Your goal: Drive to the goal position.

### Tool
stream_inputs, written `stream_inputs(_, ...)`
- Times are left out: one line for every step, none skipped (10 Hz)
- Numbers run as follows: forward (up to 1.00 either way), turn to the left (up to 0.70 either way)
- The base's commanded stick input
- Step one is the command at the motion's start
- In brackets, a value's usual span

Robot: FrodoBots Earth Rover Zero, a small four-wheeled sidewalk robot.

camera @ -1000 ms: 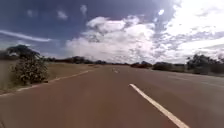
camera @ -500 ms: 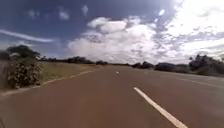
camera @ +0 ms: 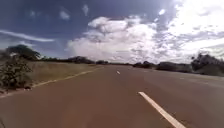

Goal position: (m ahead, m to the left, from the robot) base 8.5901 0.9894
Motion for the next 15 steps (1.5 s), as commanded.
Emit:
stream_inputs(1.0,0.0)
stream_inputs(1.0,0.0)
stream_inputs(1.0,0.0)
stream_inputs(1.0,0.0)
stream_inputs(1.0,0.0)
stream_inputs(1.0,0.0)
stream_inputs(1.0,0.0)
stream_inputs(1.0,0.0)
stream_inputs(1.0,0.0)
stream_inputs(1.0,0.0)
stream_inputs(1.0,0.0)
stream_inputs(1.0,0.0)
stream_inputs(1.0,0.0)
stream_inputs(1.0,0.0)
stream_inputs(1.0,0.0)
